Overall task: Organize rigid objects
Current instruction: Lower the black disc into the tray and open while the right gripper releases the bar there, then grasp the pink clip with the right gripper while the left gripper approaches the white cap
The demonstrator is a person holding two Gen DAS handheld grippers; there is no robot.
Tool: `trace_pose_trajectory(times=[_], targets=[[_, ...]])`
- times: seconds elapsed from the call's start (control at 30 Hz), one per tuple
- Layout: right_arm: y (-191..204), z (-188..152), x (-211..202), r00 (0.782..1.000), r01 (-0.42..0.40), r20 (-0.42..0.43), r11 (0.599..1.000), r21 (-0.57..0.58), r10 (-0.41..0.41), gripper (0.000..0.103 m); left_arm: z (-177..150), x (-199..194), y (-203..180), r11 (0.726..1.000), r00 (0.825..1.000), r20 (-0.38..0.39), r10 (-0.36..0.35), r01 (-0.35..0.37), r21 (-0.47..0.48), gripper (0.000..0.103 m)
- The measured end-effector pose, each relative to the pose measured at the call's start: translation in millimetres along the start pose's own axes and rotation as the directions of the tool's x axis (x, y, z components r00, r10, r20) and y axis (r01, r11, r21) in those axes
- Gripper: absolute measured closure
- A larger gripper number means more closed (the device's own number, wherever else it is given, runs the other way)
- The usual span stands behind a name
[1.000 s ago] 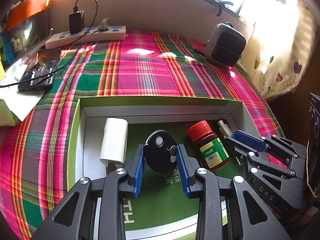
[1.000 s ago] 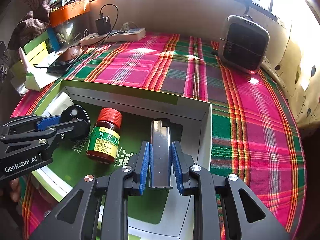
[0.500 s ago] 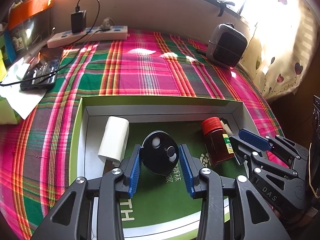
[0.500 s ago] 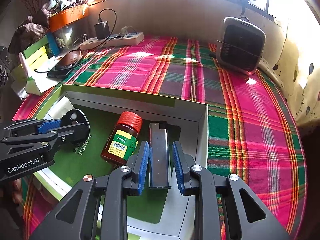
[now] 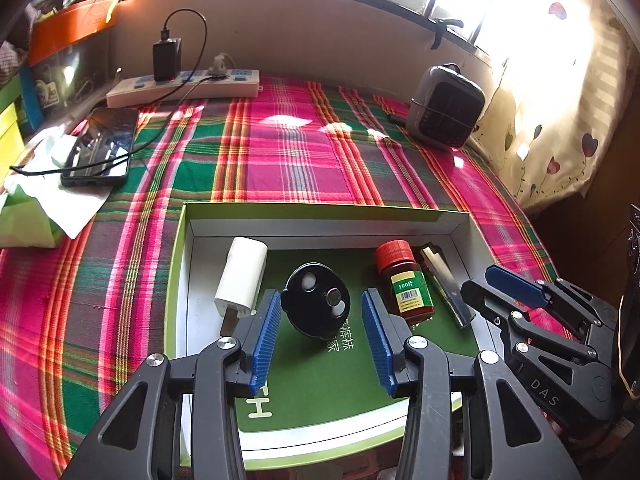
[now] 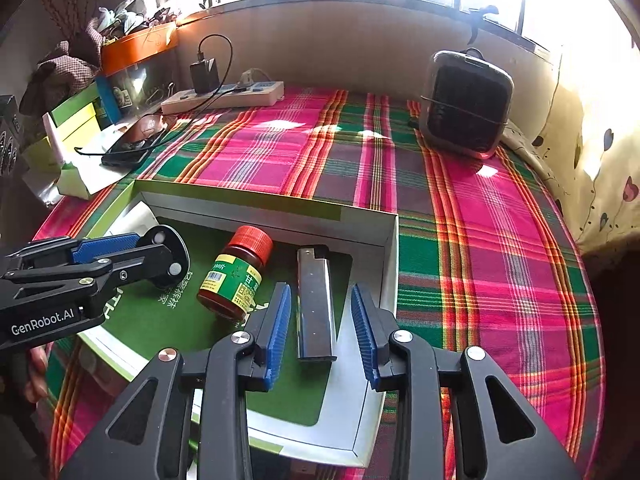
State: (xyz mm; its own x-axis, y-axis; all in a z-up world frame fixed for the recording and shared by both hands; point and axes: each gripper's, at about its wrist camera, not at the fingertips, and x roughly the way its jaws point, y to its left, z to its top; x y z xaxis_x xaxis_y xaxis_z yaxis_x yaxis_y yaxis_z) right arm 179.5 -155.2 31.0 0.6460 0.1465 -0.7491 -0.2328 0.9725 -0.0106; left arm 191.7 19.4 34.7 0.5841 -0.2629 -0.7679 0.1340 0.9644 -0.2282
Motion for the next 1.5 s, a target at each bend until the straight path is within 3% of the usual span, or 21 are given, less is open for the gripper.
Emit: trace_pose_trajectory(times=[0.7,1.13,1.5], targets=[[13.5,-41.3,-65.5,0.997,-0.003,0.076,0.998,0.057,-0.001,0.068,-42.5,-70.4,37.7,0.998,0.995,0.09,-0.051,0.055,-0.042,0.061],[25.9,-100.7,-87.0,0.996,-0.06,0.068,0.991,0.116,0.052,0.064,-83.3,-91.1,55.8,0.993,0.992,0.046,-0.119,0.12,-0.013,0.061],[36.6,-114.0,-75.0,0.998,-0.063,0.014,0.991,0.119,0.062,0.064,-99.5,-95.3,50.3,0.983,0.983,0.024,-0.182,0.182,0.005,0.061]])
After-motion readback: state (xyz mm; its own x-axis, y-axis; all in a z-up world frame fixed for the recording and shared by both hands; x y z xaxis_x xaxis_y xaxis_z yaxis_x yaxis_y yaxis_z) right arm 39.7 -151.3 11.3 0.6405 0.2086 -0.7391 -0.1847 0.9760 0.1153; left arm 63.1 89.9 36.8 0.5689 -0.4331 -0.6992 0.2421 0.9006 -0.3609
